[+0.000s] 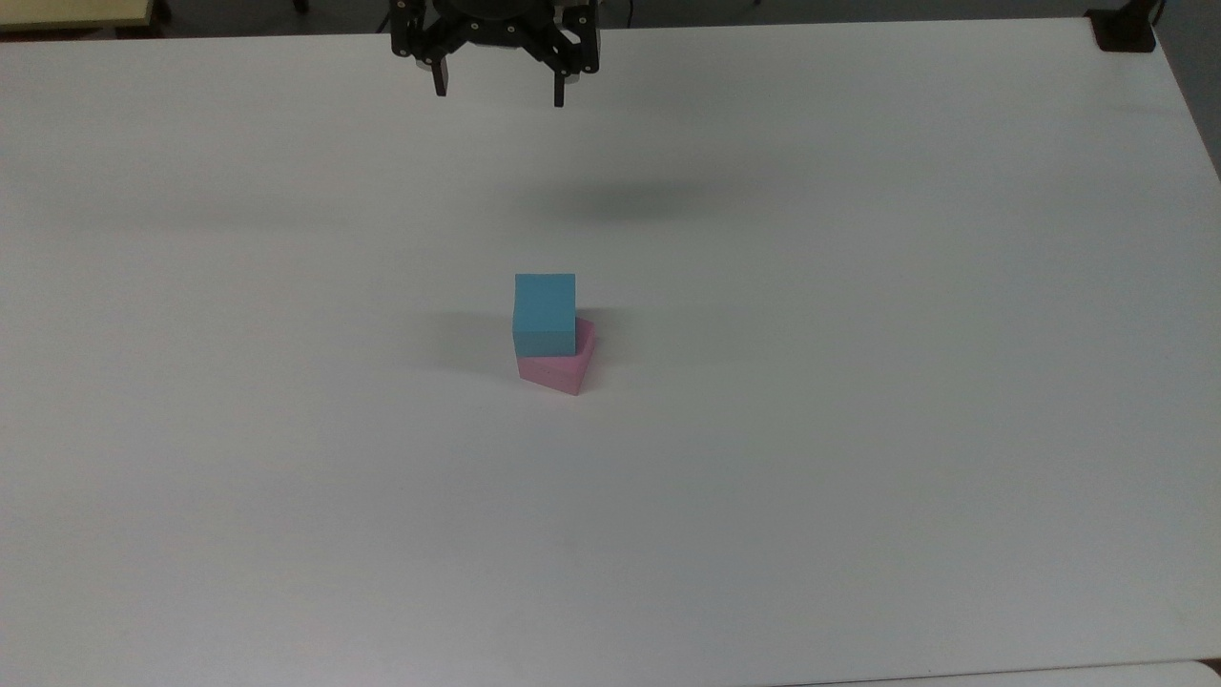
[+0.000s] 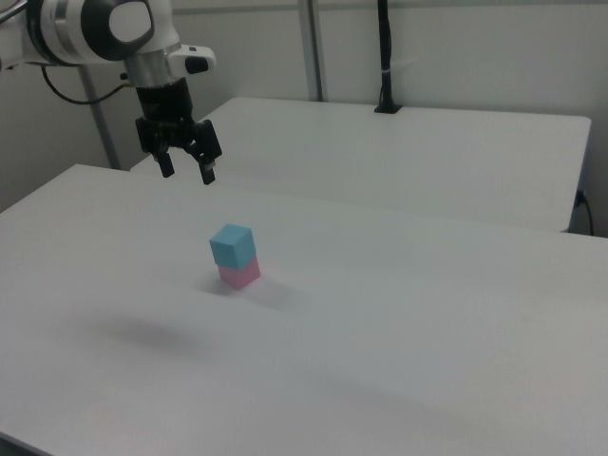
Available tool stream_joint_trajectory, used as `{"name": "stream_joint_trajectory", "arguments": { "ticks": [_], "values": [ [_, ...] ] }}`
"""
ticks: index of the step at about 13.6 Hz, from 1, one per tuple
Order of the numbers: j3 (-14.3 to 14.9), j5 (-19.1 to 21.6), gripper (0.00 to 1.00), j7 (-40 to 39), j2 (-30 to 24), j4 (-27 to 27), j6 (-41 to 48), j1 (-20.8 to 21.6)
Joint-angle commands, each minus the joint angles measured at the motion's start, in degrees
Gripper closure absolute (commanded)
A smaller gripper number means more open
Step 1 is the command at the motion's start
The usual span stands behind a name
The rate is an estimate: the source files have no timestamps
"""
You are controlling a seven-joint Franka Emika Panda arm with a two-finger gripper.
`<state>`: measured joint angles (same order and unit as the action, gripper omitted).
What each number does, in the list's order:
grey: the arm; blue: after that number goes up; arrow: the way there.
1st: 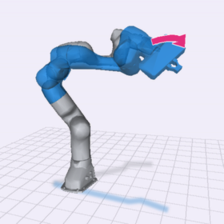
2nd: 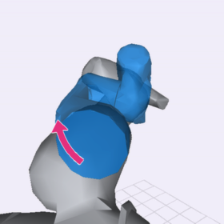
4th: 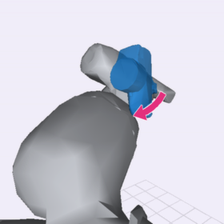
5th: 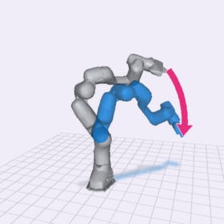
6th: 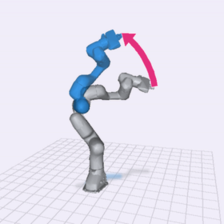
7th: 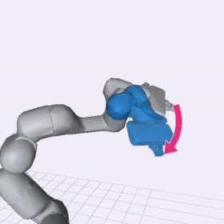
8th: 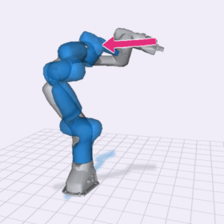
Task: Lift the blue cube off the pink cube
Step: 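Lower the open gripper down over the light-blue cube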
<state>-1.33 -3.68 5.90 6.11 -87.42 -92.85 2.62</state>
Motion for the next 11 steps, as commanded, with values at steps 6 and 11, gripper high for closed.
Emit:
{"name": "stream_joint_trajectory", "arguments": {
  "ticks": [6, 11],
  "values": [
    [0.02, -0.28, 0.00, 0.08, -0.57, -1.08, -0.67, -0.77],
    [-0.68, -0.10, 0.00, 0.78, 5.65, -0.73, -9.52, 0.02]
  ]
}}
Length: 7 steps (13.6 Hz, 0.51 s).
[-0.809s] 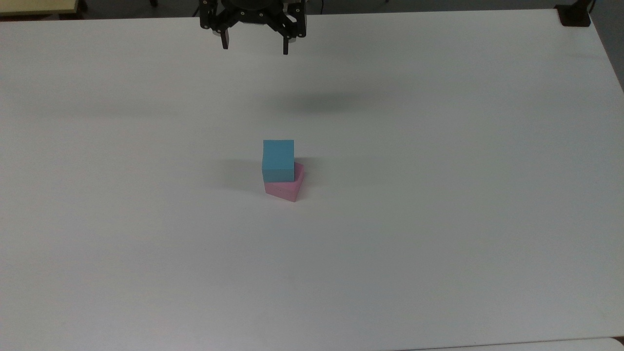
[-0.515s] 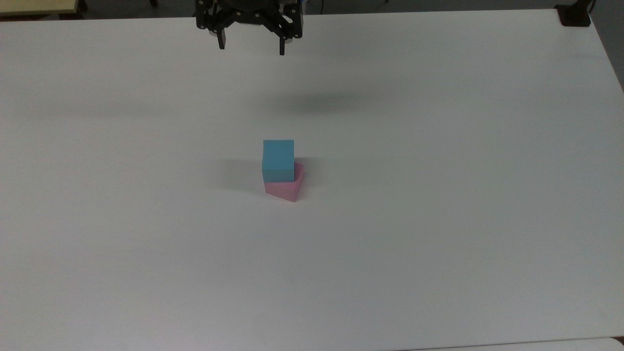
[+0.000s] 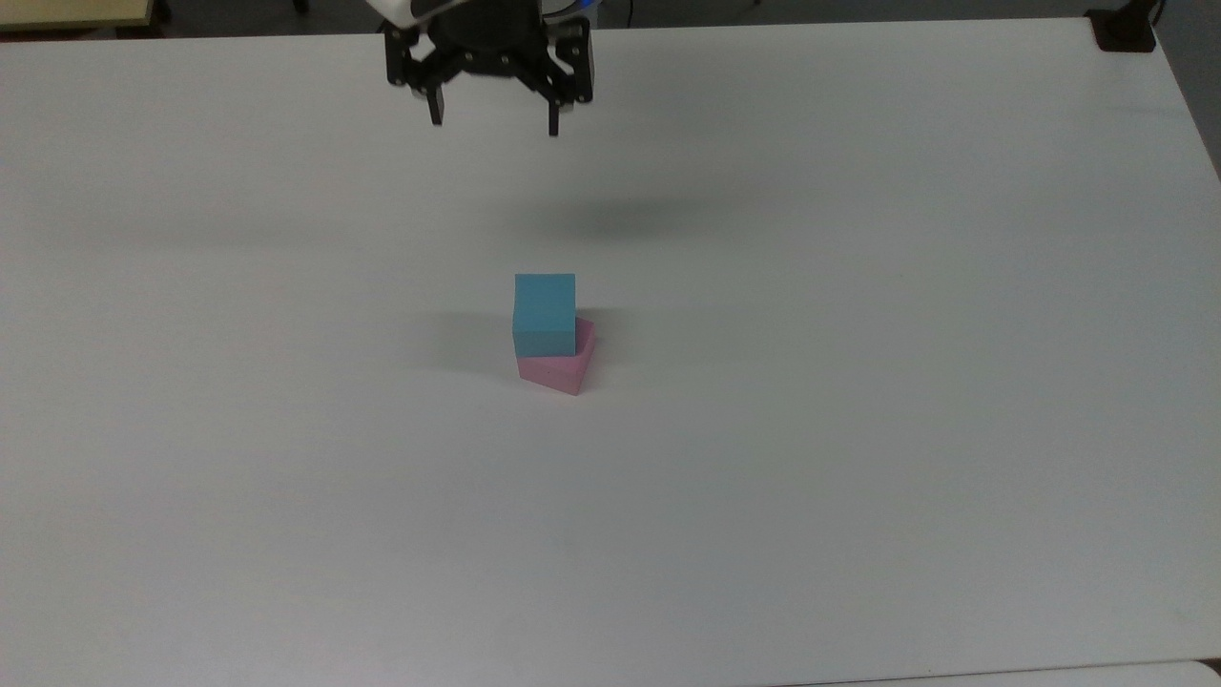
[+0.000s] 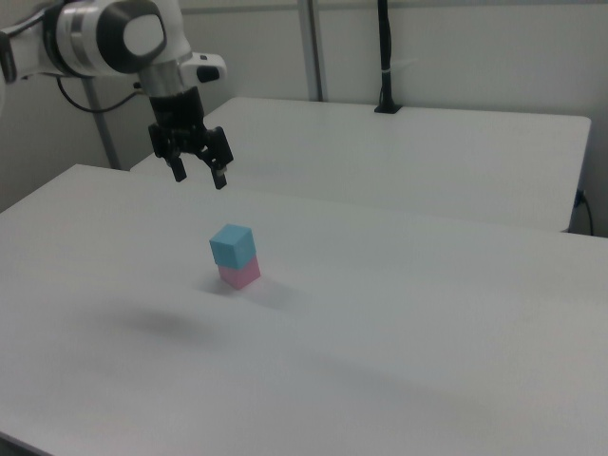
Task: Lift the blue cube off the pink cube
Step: 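Lower the open gripper down over the light-blue cube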
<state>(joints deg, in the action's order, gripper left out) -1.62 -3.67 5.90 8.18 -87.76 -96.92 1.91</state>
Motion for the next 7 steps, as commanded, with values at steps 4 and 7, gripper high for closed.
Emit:
{"name": "stream_joint_trajectory", "arguments": {
  "ticks": [4, 7],
  "values": [
    [-0.40, -0.20, 0.00, 0.78, 10.08, -0.49, -11.96, 2.31],
    [-0.40, -0.72, 0.00, 0.87, 13.26, -0.57, -15.04, 3.19]
  ]
}}
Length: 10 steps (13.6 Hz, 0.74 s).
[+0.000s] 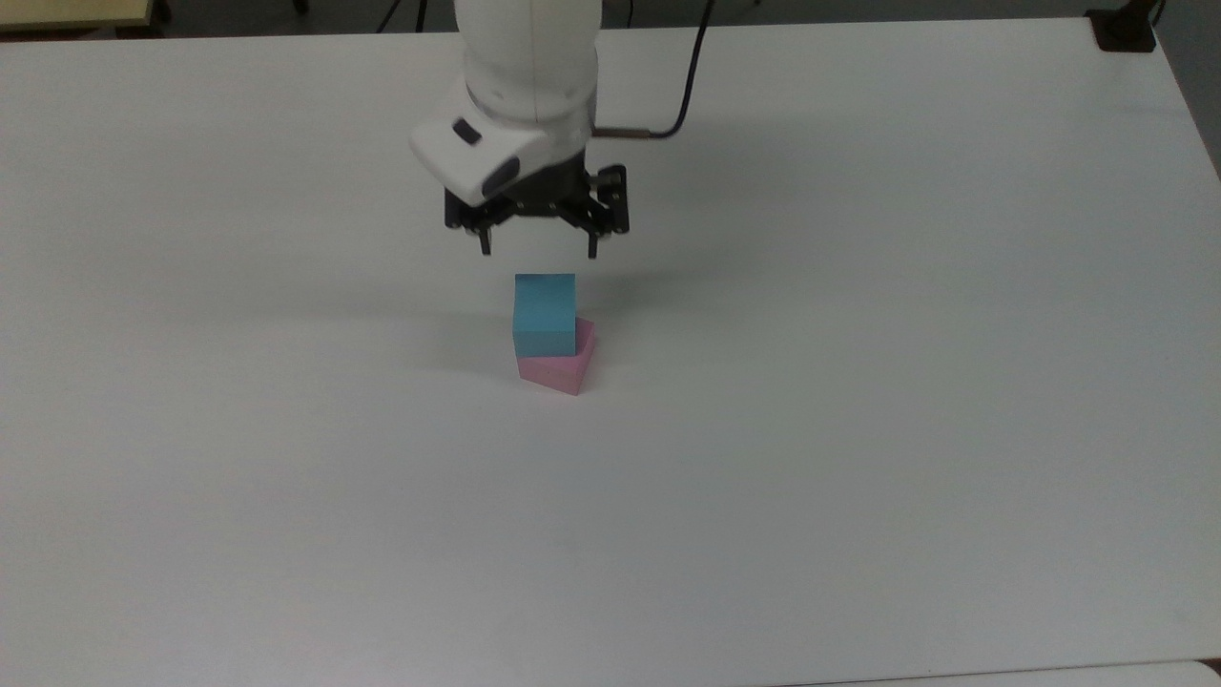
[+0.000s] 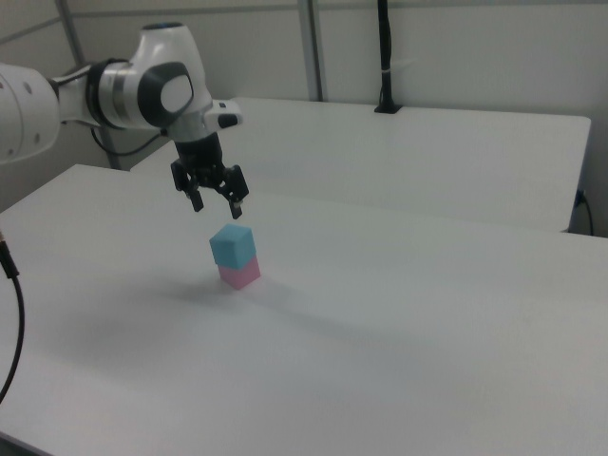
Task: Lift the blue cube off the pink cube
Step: 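Lower the open gripper down over the light-blue cube, then close the gripper on the light-blue cube and lift it off the pink cube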
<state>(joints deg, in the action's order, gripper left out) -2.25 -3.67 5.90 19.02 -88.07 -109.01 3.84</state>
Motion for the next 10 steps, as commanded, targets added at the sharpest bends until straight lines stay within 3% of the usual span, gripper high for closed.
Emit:
{"name": "stream_joint_trajectory", "arguments": {
  "ticks": [1, 10],
  "values": [
    [0.23, -0.99, 0.00, 0.87, 3.30, -0.26, -3.32, 1.52],
    [0.41, -3.45, 0.00, 0.87, 5.24, -0.44, -4.37, 2.05]
  ]
}}
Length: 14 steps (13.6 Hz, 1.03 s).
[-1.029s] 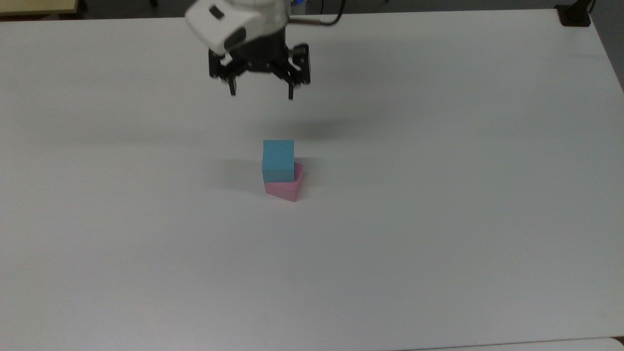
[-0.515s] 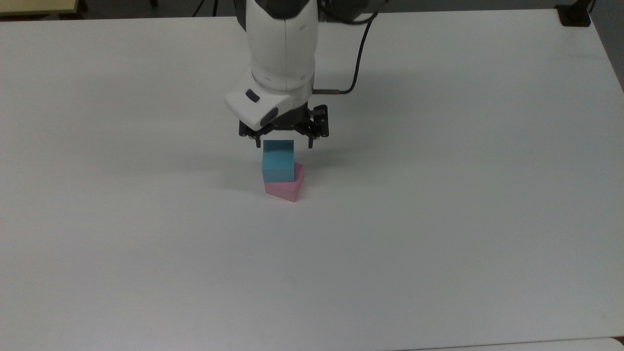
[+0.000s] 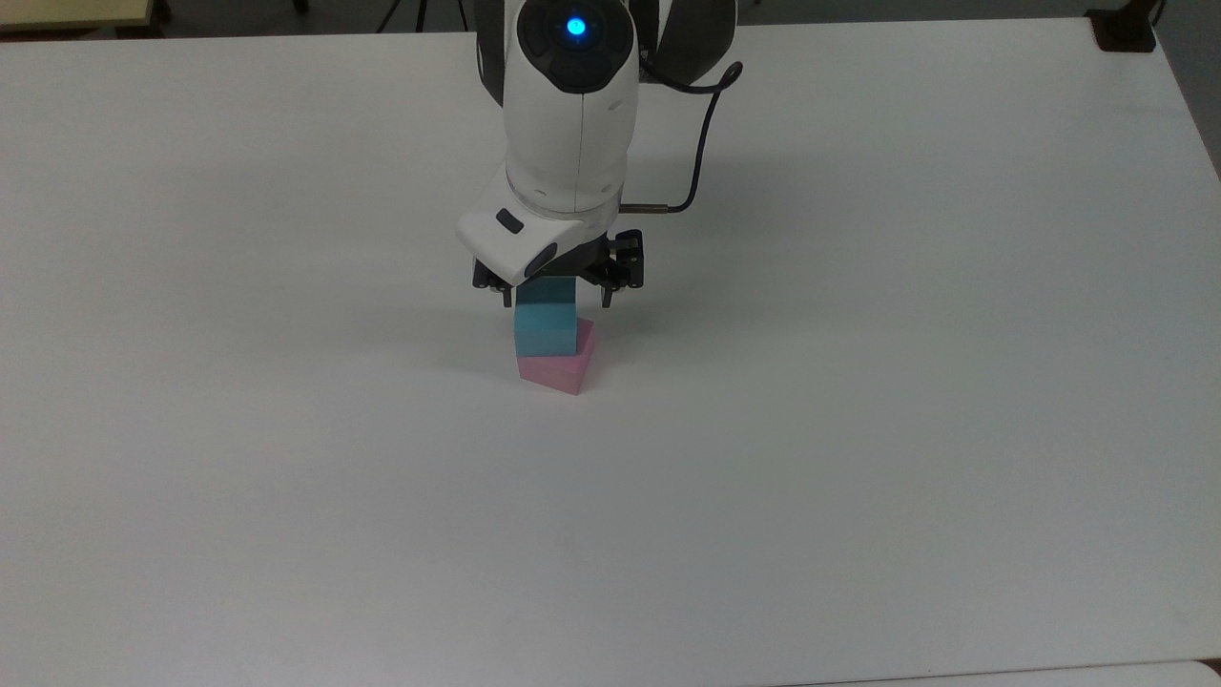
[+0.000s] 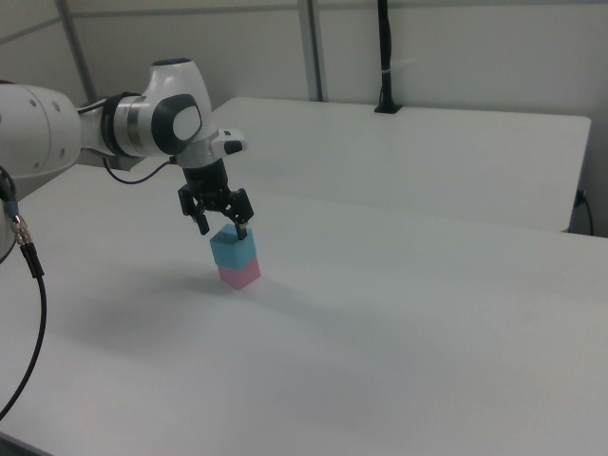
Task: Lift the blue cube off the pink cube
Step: 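Close the gripper on the light-blue cube and lift it off the pink cube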
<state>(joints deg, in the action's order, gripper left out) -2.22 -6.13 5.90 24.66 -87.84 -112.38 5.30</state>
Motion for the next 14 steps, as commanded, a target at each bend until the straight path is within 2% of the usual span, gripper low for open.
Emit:
{"name": "stream_joint_trajectory", "arguments": {
  "ticks": [1, 7, 9, 12, 13, 14],
  "values": [
    [0.38, -0.99, 0.00, 0.87, 0.03, -0.67, -1.00, 0.68],
    [0.82, -0.81, 0.01, 1.13, -0.14, -0.76, -0.82, 0.33],
    [0.82, -0.99, 0.32, 1.74, 0.47, -0.93, -1.18, 0.59],
    [0.82, -1.08, 0.66, 1.74, 0.91, -0.93, -1.09, 0.94],
    [0.82, -1.08, 0.70, 1.74, 0.65, -0.85, -0.65, 1.03],
    [0.73, -1.08, 0.70, 1.74, -0.05, -0.76, -0.30, 1.03]
  ]
}}
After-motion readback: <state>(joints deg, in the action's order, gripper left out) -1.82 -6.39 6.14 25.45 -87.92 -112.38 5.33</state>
